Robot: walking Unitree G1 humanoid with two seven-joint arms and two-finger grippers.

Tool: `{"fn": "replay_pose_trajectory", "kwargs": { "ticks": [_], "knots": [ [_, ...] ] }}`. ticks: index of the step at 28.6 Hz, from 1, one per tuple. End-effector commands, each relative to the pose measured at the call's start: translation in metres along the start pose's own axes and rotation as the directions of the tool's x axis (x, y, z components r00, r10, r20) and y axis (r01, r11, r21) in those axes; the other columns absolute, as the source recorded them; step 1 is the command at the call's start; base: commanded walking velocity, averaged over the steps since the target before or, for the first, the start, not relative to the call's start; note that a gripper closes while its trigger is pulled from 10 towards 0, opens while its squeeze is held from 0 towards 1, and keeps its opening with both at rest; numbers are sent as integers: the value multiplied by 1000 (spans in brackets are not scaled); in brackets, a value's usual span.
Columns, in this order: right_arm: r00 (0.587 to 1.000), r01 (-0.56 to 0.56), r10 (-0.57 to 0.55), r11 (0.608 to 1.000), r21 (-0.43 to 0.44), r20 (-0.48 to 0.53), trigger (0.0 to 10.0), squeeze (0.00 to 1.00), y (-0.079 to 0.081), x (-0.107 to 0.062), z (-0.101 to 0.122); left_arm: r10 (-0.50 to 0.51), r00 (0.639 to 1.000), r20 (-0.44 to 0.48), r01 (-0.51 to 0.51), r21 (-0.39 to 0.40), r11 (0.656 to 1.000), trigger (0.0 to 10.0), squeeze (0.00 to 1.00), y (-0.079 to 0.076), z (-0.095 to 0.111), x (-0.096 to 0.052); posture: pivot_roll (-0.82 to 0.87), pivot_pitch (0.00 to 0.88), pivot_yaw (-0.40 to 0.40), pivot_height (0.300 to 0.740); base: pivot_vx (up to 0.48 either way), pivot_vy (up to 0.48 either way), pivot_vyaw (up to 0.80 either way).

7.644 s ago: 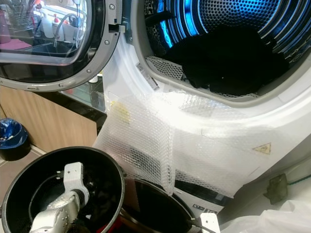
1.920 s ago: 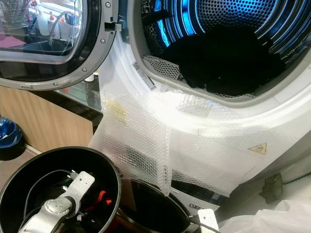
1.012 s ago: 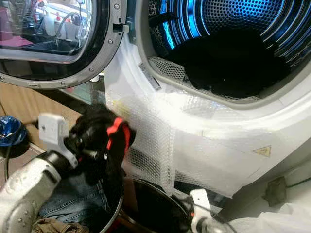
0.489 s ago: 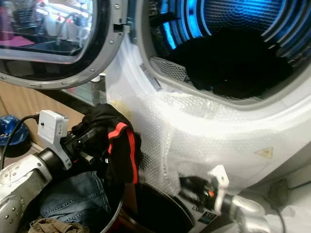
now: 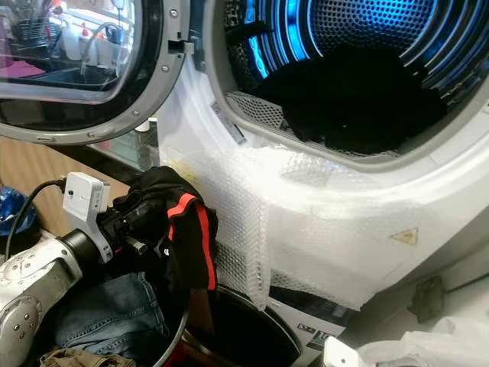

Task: Clothes washing

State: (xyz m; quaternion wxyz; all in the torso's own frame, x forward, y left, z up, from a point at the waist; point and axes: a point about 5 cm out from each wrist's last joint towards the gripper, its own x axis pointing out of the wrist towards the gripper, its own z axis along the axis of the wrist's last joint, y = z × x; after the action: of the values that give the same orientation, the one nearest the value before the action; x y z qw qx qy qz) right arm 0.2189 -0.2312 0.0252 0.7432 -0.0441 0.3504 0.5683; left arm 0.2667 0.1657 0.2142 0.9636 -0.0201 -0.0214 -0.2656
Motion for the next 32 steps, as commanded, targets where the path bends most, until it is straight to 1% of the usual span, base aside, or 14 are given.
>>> {"fn": "replay_pose_trajectory", "kwargs": {
  "ticks": [1, 2, 5, 10, 12, 14, 16, 17, 18, 22, 24, 26, 29, 32],
  "knots": [
    [989, -29, 33, 999, -29, 145, 10000, 1000, 1, -6, 24, -63, 998, 30, 62, 21, 998, 0, 0, -8, 8, 5, 80, 0, -149, 740, 0, 0, 0],
    [980, -56, 69, 996, -74, 186, 10000, 1000, 5, -8, 35, -80, 996, 27, 80, 20, 997, 0, 0, -11, 8, 5, 83, 0, -149, 740, 0, 0, 0],
    [940, -56, 99, 989, -138, 327, 10000, 1000, 11, -22, 60, -101, 995, -1, 101, 29, 995, 0, 0, -12, 4, 5, 80, 0, -144, 740, 0, 0, 0],
    [916, -78, 141, 981, -178, 374, 10000, 1000, 24, -35, 75, -133, 991, -18, 133, 26, 991, 0, 0, -14, 2, 5, 75, 0, -146, 740, 0, 0, 0],
    [919, -98, 167, 974, -202, 358, 10000, 1000, 35, -34, 81, -183, 983, -29, 184, 24, 983, 0, 0, -19, 2, 6, 70, 0, -148, 740, 0, 0, 0],
    [912, -96, 172, 972, -214, 373, 10000, 1000, 39, -33, 86, -215, 976, -33, 215, 18, 976, 0, 0, -22, 2, 6, 70, 0, -148, 740, 0, 0, 0],
    [847, -71, 170, 975, -209, 505, 10000, 1000, 41, -36, 104, -305, 951, -55, 306, 11, 952, 0, 0, -32, 1, 7, 67, 0, -146, 740, 0, 0, 0],
    [799, -49, 162, 977, -206, 579, 10000, 1000, 41, -38, 114, -361, 930, -68, 362, -1, 932, 0, 0, -39, -1, 7, 62, 0, -142, 740, 0, 0, 0],
    [790, -41, 158, 978, -206, 592, 10000, 1000, 41, -38, 117, -376, 924, -71, 376, -7, 926, 0, 0, -40, -2, 7, 62, 0, -142, 740, 0, 0, 0],
    [794, 31, 63, 989, -143, 604, 10000, 1000, 37, -21, 121, -465, 882, -80, 465, -24, 885, 0, 0, -52, -5, 14, 60, 0, -133, 740, 0, 0, 0],
    [796, 24, 57, 992, -126, 603, 10000, 1000, 42, -14, 123, -509, 856, -85, 509, -32, 860, 0, 0, -60, -7, 18, 59, 0, -129, 740, 0, 0, 0],
    [820, 75, 0, 991, -107, 572, 10000, 1000, 41, -5, 120, -540, 839, -69, 539, -37, 842, 0, 0, -66, -4, 21, 54, 0, -123, 740, 0, 0, 0],
    [826, 144, -86, 988, -61, 557, 10000, 1000, 34, 4, 117, -556, 830, -47, 555, -41, 831, 0, 0, -70, -1, 24, 49, 0, -119, 740, 0, 0, 0],
    [811, 183, -142, 983, -16, 568, 10000, 1000, 31, 11, 116, -570, 821, -33, 569, -51, 821, 0, 0, -73, 0, 26, 49, 0, -118, 740, 0, 0, 0]
  ]
}}
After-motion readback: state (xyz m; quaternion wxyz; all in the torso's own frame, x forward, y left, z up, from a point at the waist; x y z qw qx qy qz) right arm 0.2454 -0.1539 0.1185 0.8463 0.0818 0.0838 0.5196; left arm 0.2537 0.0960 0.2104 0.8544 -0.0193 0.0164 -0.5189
